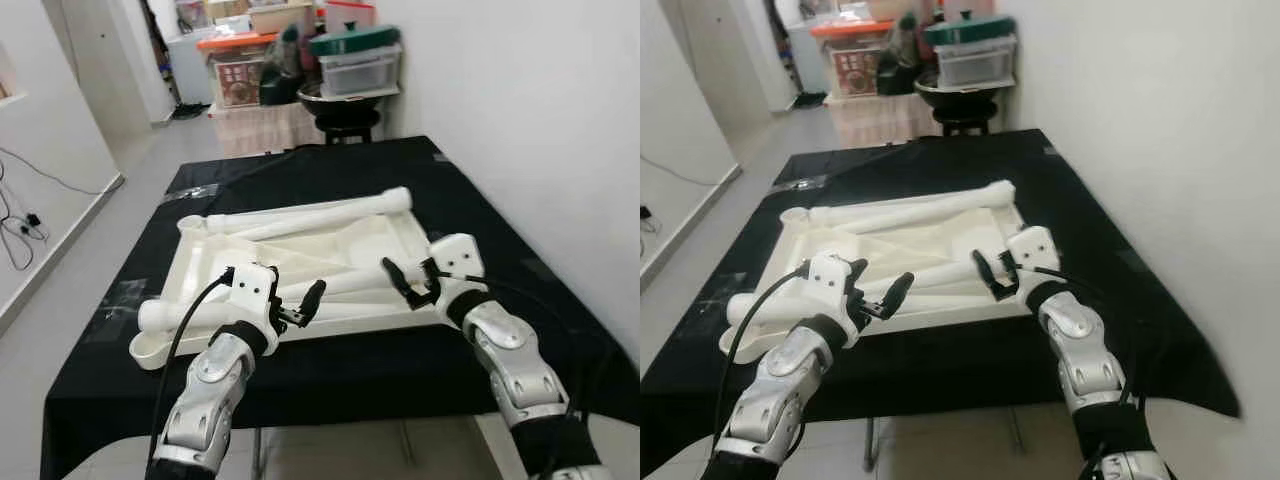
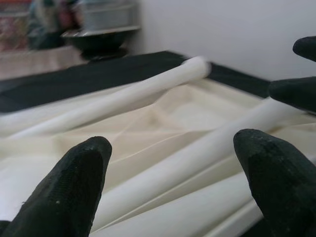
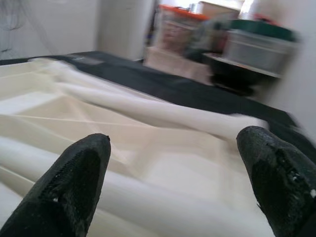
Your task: Building children table
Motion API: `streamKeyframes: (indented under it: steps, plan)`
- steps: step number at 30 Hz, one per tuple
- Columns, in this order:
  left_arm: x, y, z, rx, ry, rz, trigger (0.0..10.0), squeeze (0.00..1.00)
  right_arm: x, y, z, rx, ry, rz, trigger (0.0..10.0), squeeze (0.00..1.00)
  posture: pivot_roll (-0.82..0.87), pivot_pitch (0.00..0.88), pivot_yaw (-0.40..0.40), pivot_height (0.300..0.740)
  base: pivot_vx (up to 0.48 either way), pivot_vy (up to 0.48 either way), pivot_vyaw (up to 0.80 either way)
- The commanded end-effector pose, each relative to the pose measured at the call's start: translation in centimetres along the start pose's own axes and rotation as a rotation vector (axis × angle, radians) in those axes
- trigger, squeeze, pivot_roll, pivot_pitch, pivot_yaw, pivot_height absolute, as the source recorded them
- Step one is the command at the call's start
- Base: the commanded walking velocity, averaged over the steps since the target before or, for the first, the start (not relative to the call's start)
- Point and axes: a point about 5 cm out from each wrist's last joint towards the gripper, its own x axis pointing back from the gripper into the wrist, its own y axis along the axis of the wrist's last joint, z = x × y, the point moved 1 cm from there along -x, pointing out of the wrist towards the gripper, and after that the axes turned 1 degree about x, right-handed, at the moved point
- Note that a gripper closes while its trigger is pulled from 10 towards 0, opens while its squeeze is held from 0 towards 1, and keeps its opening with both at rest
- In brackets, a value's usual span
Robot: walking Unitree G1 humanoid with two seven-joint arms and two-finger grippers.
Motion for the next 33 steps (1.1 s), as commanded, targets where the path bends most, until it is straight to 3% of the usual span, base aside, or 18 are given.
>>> streamKeyframes:
  steps: [1, 2, 3, 4, 5, 6, 7, 9, 12, 14, 15, 18, 21, 24, 28, 33]
  plan:
    - [0.1, -0.3, 0.3, 0.001, 0.013, 0.020, 10.0, 0.00, 0.0, 0.4, -0.2, 0.028, 0.015, -0.008, 10.0, 0.00, -0.13, 0.000, 0.066, 0.740, 0.000, 0.000, 0.80]
    - [0.1, -0.8, 0.3, 0.010, 0.015, 0.042, 10.0, 0.00, -0.1, 0.9, -1.1, 0.080, 0.030, 0.004, 10.0, 0.00, -0.13, 0.000, 0.065, 0.740, 0.000, 0.000, 0.80]
    - [0.3, -1.8, -0.2, 0.044, -0.007, 0.090, 10.0, 0.00, -0.8, 1.5, -3.6, 0.255, 0.037, 0.117, 10.0, 0.00, -0.14, 0.000, 0.064, 0.740, 0.000, 0.000, 0.80]
    - [0.3, -1.8, -0.2, 0.044, -0.007, 0.090, 10.0, 0.00, -0.8, 1.5, -3.6, 0.255, 0.037, 0.117, 10.0, 0.00, -0.14, 0.000, 0.064, 0.740, 0.000, 0.000, 0.80]
    - [0.3, -2.0, -0.7, 0.056, -0.028, 0.100, 10.0, 0.00, -1.0, 1.6, -4.8, 0.337, 0.026, 0.181, 10.0, 0.00, -0.14, 0.000, 0.059, 0.740, 0.000, 0.000, 0.00]
    - [0.4, -2.0, -1.5, 0.078, -0.072, 0.097, 10.0, 0.00, -1.2, 1.7, -6.1, 0.360, 0.009, 0.273, 10.0, 0.00, -0.14, 0.000, 0.053, 0.740, 0.000, 0.000, 0.00]
    - [0.4, -2.0, -1.5, 0.078, -0.072, 0.097, 10.0, 0.00, -1.2, 1.7, -6.1, 0.360, 0.009, 0.273, 10.0, 0.00, -0.14, 0.000, 0.053, 0.740, 0.000, 0.000, 0.00]
    - [0.4, -1.9, -3.1, 0.105, -0.155, 0.087, 10.0, 0.00, -1.8, 2.8, -7.6, 0.340, 0.012, 0.351, 10.0, 0.00, -0.15, 0.000, 0.040, 0.740, 0.000, 0.000, 0.00]
    - [0.5, -1.8, -3.9, 0.112, -0.199, 0.086, 10.0, 0.00, -2.2, 3.8, -7.7, 0.344, 0.055, 0.355, 10.0, 0.00, -0.15, 0.000, 0.032, 0.740, 0.000, 0.000, 0.00]
    - [0.9, -2.2, -5.6, 0.109, -0.293, 0.104, 10.0, 0.00, -2.7, 4.7, -6.4, 0.412, 0.291, 0.426, 10.0, 0.00, -0.15, 0.000, 0.017, 0.740, 0.000, 0.000, 0.00]
    - [0.9, -2.2, -5.6, 0.109, -0.293, 0.104, 10.0, 0.00, -2.7, 4.7, -6.4, 0.412, 0.291, 0.426, 10.0, 0.00, -0.15, 0.000, 0.017, 0.740, 0.000, 0.000, 0.00]
    - [1.4, -2.7, -6.7, 0.089, -0.359, 0.128, 10.0, 0.00, -2.5, 3.7, -5.5, 0.465, 0.540, 0.647, 10.0, 0.00, -0.15, 0.000, 0.001, 0.740, 0.000, 0.000, 0.00]
    - [1.5, -2.8, -6.8, 0.088, -0.364, 0.132, 10.0, 0.00, -2.7, 3.4, -5.6, 0.476, 0.605, 0.734, 10.0, 0.00, -0.14, 0.000, -0.004, 0.740, 0.000, 0.000, 0.00]
    - [1.6, -2.8, -6.8, 0.078, -0.363, 0.134, 10.0, 0.00, -3.0, 3.2, -5.9, 0.481, 0.606, 0.805, 10.0, 0.00, -0.14, 0.000, -0.007, 0.740, 0.000, 0.000, 0.00]
    - [1.9, -2.7, -6.8, 0.070, -0.365, 0.131, 10.0, 0.00, -3.5, 2.6, -6.8, 0.504, 0.511, 0.932, 10.0, 0.00, -0.14, 0.000, -0.007, 0.740, 0.000, 0.000, 0.00]
    - [2.0, -2.6, -6.9, 0.071, -0.363, 0.127, 10.0, 0.00, -3.2, 2.4, -7.6, 0.508, 0.493, 0.976, 10.0, 0.00, -0.13, 0.000, -0.012, 0.740, 0.000, 0.000, 0.00]
